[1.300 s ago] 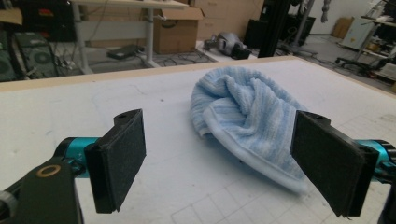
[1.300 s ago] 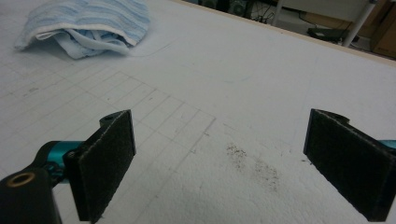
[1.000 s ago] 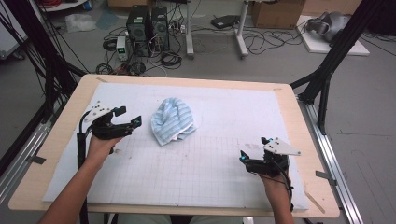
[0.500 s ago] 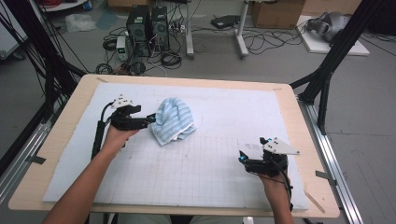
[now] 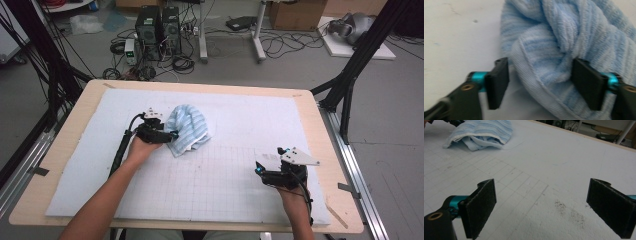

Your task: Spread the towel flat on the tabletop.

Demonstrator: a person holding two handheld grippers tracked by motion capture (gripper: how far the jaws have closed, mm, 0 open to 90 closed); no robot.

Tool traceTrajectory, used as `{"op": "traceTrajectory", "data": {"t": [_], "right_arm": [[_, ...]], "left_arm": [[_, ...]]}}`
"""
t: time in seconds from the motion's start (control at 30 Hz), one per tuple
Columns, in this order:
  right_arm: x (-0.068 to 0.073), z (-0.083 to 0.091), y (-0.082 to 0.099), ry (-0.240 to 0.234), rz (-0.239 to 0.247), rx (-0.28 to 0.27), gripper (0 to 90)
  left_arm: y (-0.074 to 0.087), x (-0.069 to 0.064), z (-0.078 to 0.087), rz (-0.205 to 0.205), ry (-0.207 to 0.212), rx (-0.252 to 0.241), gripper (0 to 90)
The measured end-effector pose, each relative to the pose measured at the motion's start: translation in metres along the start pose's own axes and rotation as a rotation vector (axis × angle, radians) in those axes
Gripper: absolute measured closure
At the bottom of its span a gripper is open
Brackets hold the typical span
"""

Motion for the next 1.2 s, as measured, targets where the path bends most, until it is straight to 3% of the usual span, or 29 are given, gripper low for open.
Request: {"op": "traceTrajectory", "data": {"t": [0.07,0.1,0.13,0.17,0.27,0.3,0.33,0.37,0.47,0.6,1.0,1.1,1.2], "right_arm": [[0.000,0.000,0.000,0.002,0.004,-0.001,8.1],[0.000,0.000,0.000,0.002,0.002,0.000,8.2],[0.000,0.001,0.000,0.001,-0.002,0.000,8.1],[0.000,0.001,0.000,0.001,-0.004,0.001,8.1],[-0.001,0.001,0.001,0.002,-0.008,0.003,8.1],[0.000,0.001,0.001,0.003,-0.009,0.004,8.1],[0.000,0.001,0.001,0.003,-0.009,0.004,8.1],[0.000,0.001,0.001,0.002,-0.007,0.003,8.1],[0.000,0.001,0.001,0.003,-0.006,0.005,8.2],[0.001,0.000,0.001,0.003,0.000,0.008,8.1],[0.001,0.001,0.001,0.002,0.000,0.009,8.2],[0.002,0.001,0.000,0.002,0.002,0.006,8.1],[0.003,0.000,0.000,-0.003,0.002,0.008,8.2]], "left_arm": [[0.003,-0.003,-0.003,-0.008,0.038,0.010,64.3],[0.003,-0.004,-0.003,-0.025,0.043,0.006,69.8],[0.001,-0.007,0.001,-0.071,0.043,-0.006,74.6],[0.001,-0.007,0.001,-0.071,0.043,-0.006,76.8],[-0.002,-0.006,0.011,-0.063,0.065,-0.035,78.2],[-0.003,-0.006,0.019,-0.036,0.094,-0.077,78.7],[-0.003,-0.006,0.019,-0.036,0.094,-0.077,78.9],[-0.004,-0.007,0.028,-0.027,0.123,-0.103,79.1],[-0.005,-0.007,0.036,-0.024,0.158,-0.110,79.0],[-0.008,-0.012,0.050,-0.019,0.215,-0.169,79.2],[-0.004,-0.012,0.091,-0.039,0.282,-0.254,80.1],[-0.006,-0.013,0.107,-0.034,0.321,-0.304,80.3],[-0.008,-0.017,0.113,-0.043,0.349,-0.321,80.4]]}}
Point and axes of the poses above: each handheld gripper's, and its own axes: z roughly backward along the jaws, y roughly out of its underside, x roughly to its left, the point moved 2 cm from there along -z, roughly forward along the jaws, and after that the axes turned 8 degrees about z, right-handed, at the moved point
